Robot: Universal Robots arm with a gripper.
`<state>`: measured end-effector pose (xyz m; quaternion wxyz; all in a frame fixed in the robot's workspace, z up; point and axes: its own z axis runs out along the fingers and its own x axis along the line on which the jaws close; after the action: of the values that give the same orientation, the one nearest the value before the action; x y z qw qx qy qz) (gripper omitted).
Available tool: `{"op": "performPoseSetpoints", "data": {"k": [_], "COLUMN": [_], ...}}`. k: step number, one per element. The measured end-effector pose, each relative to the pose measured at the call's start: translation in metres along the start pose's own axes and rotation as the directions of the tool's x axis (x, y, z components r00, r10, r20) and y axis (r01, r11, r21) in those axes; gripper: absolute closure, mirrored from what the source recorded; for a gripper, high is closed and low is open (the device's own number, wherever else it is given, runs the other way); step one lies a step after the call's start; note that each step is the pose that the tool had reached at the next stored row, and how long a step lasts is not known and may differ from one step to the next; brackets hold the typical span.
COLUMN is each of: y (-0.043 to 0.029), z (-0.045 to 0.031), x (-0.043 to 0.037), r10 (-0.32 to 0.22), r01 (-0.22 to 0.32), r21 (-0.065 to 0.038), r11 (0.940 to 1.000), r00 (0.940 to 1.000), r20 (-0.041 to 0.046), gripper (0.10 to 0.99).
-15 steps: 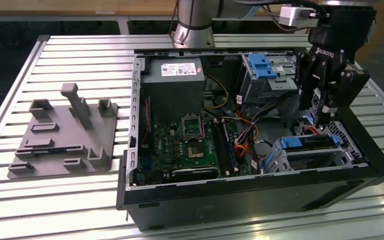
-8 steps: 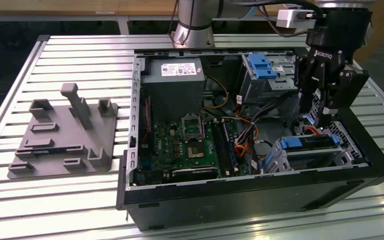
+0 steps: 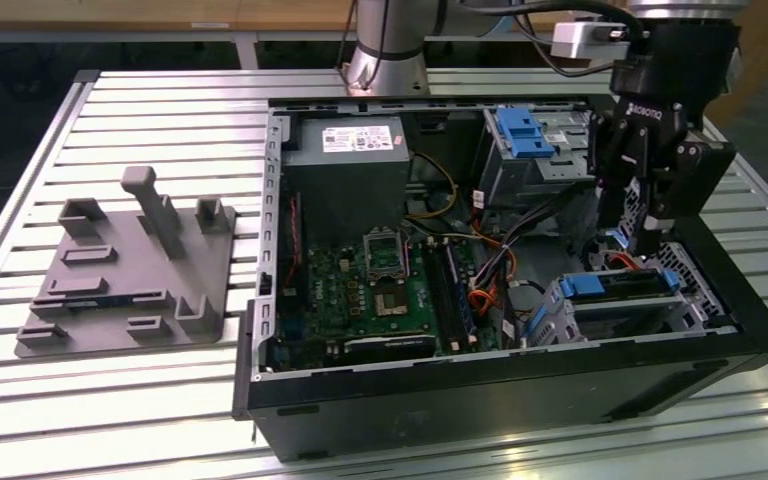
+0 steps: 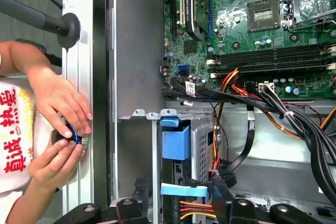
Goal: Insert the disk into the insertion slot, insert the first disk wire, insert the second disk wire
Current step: 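Insert the second disk wire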
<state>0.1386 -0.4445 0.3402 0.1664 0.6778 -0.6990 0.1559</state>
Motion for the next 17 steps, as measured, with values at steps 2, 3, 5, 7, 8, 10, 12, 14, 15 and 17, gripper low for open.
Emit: {"op": "performPoseSetpoints", "data": {"k": [2, 3, 5, 7, 8, 10, 12, 14, 15, 17], "y": [0.0002, 0.0003, 0.0006, 0.0008, 0.0009, 0.0010, 0.0012, 0.0013, 0.0013, 0.0014], "z": [0.0004, 0.0005, 0.0007, 0.0008, 0.0008, 0.0007, 0.0007, 0.0007, 0.0007, 0.0007], "x": [-0.0002, -0.0002, -0.0003, -0.0003, -0.0003, -0.0004, -0.0004, -0.0005, -0.0006, -0.0007], "r10": [0.000, 0.000, 0.001, 0.001, 0.002, 0.002, 0.002, 0.002, 0.002, 0.002], "r01": [0.000, 0.000, -0.001, -0.001, -0.002, -0.002, -0.002, -0.002, -0.002, -0.002], "r21": [0.000, 0.001, 0.002, 0.004, 0.005, 0.006, 0.007, 0.008, 0.008, 0.009], "r11": [1.0000, 1.0000, 1.0000, 1.0000, 1.0000, 1.0000, 1.0000, 1.0000, 1.0000, 1.0000], "r00": [1.0000, 1.0000, 1.0000, 1.0000, 1.0000, 1.0000, 1.0000, 1.0000, 1.0000, 1.0000], "r20": [0.0001, 0.0000, 0.0002, 0.0004, 0.0003, 0.0003, 0.0003, 0.0004, 0.0004, 0.0004], "gripper": [0.494, 0.494, 0.494, 0.506, 0.573, 0.573, 0.643, 0.643, 0.643, 0.643]}}
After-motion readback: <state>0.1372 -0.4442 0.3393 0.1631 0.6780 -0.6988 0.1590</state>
